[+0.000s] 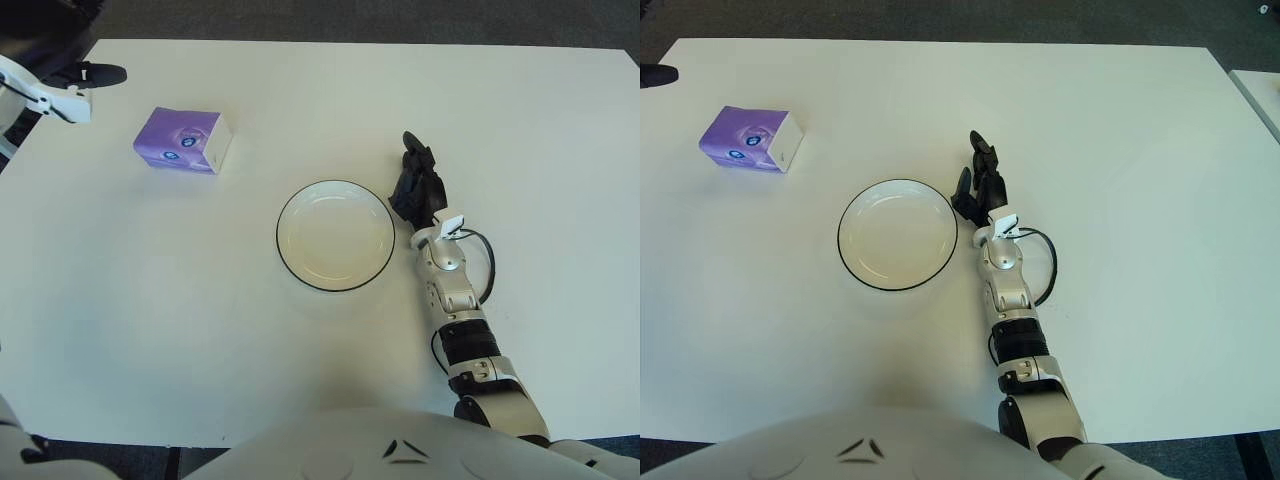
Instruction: Put the tissue paper into the plate.
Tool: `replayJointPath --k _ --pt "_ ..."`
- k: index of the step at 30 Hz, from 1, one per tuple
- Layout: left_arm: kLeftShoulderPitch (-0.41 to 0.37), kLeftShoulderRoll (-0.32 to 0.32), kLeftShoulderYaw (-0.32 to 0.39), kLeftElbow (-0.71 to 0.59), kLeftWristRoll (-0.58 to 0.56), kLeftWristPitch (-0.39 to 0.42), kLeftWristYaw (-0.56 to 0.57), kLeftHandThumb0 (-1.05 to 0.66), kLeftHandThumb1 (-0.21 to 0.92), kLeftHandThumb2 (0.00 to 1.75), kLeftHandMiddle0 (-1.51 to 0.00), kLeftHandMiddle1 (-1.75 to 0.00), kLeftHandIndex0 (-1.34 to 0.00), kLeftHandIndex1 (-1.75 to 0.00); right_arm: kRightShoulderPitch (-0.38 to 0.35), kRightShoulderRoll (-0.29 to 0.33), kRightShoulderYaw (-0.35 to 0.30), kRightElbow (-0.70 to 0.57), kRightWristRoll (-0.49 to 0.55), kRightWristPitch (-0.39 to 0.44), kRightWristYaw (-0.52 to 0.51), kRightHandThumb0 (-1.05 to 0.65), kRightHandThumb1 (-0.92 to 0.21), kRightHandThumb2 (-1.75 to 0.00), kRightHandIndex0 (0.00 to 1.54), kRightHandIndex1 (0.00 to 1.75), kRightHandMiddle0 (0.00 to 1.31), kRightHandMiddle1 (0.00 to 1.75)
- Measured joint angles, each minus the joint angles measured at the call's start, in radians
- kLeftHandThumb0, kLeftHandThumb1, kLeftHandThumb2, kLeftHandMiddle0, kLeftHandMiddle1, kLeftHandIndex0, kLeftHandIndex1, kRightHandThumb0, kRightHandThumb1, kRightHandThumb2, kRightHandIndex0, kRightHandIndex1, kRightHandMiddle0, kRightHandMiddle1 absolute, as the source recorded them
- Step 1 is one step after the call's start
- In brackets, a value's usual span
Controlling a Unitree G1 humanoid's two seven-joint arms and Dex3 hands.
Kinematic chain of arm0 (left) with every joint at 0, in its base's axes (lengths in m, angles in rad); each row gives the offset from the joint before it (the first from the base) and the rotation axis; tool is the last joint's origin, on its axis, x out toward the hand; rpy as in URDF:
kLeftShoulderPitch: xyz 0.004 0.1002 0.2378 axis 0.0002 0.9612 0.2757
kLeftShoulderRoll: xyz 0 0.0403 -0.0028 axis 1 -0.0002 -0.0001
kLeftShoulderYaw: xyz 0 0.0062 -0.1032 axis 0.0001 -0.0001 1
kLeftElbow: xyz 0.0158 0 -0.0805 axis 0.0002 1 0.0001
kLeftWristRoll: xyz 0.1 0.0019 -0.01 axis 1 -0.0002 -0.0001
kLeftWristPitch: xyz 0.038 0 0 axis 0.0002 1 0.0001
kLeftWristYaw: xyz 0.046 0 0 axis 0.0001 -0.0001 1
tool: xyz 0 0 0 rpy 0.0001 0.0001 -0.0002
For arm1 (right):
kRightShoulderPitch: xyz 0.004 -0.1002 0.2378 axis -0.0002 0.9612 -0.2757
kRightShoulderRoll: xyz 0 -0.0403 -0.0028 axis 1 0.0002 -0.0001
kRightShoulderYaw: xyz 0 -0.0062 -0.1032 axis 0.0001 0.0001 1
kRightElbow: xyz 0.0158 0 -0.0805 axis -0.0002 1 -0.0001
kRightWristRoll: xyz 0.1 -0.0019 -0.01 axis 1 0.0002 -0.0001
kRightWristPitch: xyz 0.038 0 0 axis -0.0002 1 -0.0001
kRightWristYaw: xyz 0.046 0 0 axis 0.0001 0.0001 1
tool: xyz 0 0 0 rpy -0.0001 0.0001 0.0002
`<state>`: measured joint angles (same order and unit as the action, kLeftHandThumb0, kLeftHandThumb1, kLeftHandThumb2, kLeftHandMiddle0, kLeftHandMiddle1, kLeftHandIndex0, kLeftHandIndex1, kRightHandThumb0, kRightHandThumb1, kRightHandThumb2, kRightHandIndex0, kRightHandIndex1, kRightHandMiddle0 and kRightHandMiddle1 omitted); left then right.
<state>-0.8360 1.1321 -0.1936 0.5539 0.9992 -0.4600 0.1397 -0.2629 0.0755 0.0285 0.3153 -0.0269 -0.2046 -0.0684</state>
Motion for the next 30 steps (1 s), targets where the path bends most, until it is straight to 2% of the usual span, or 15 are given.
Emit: replayJointPath --k 10,19,26,30 --pt "-0.066 -0.010 -0.086 0.102 0.033 -0.077 0.044 -1.05 0.92 0.90 -0.08 -0.04 0.00 0.00 0.000 -0.001 -0.001 0.000 0.000 0.000 0.001 -0.79 -0.92 -0.97 0.11 0.00 0.00 0.28" --pt "-0.132 -0.051 -0.192 0.205 0.089 -0.123 0.078 -1.05 0.92 0.87 -0.10 -0.05 0.00 0.00 0.000 -0.002 0.000 0.001 0.000 0.000 0.001 -0.81 -0.92 -0.97 0.11 0.00 0.00 0.28" --pt "-0.164 -0.096 -0.292 0.318 0.160 -0.157 0.177 -1.05 0.92 0.87 -0.08 -0.03 0.00 0.00 -0.001 -0.002 -0.001 0.001 0.000 -0.001 0.001 -0.80 -0.92 -0.97 0.12 0.01 0.00 0.29" --pt "-0.196 -0.128 -0.361 0.421 0.218 -0.145 0.287 -1.05 0.92 0.90 -0.07 -0.03 0.00 0.00 -0.002 -0.002 -0.001 0.004 0.000 -0.003 0.001 -0.79 -0.92 -0.97 0.12 0.01 0.00 0.29"
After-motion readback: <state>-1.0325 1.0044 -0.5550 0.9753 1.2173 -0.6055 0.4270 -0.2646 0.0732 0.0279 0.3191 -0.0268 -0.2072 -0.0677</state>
